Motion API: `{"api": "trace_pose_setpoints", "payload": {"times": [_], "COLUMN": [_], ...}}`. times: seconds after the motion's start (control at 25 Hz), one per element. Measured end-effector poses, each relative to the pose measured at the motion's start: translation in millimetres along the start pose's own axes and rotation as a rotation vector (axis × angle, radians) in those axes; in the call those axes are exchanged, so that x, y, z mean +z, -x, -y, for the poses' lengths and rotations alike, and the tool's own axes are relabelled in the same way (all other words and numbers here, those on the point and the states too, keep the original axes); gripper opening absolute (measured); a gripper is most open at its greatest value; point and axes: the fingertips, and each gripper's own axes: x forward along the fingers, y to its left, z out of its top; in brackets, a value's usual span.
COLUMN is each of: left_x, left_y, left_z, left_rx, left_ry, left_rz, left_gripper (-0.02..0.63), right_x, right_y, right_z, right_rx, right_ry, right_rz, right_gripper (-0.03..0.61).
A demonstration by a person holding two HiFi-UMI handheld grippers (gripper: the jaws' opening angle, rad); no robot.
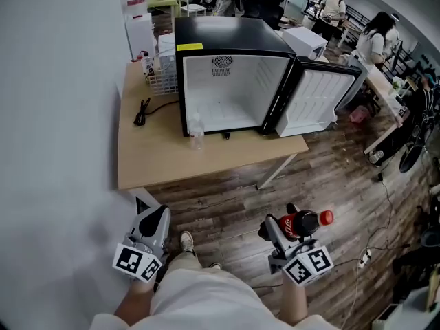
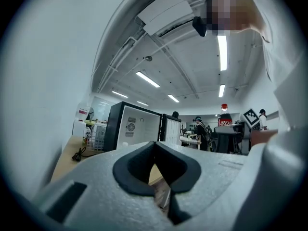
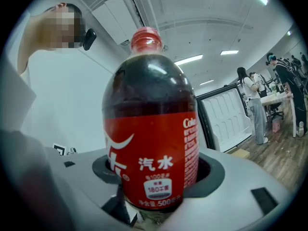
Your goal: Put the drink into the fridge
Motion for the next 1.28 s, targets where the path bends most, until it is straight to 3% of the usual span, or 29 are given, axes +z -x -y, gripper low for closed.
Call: {"api": "trace_pose_setpoints", "payload": {"times": [0.4,0.68,0.88,1.04,1.28], "left_x": [-13.1,-7.0,-13.5,-17.9,-18.2], "left_y": [-98.7,-176.6,-215.6,-246.0,-278.7], "left_z": [-30.1,-82.9,-95.7,-103.6,-102.1], "left_rx": [-0.081,-0.143,-0.239,-0.267,-0.273], "left_ry": [0.03,0.046,0.08,0.109,0.093], "left_rz": [0.014,0.026,0.006,0.0,-0.007], "left_gripper": [0.015,0.015,0.015,0.014,0.015], "right_x": [0.0,18.9,30.6,32.0,30.4], "right_y": [-60.6,-152.9,-207.7,-227.9,-242.5], "right_z": [40.0,58.9,62.4,69.6,102.2], "right_rx": [-0.031,-0.046,-0.058,-0.077,-0.091], "right_ry": [0.011,0.021,0.016,0.045,0.04], "right_rz": [-0.044,-0.067,-0.071,-0.092,-0.113], "right_gripper": [0.305,0.305,0.307,0.308,0.31]}}
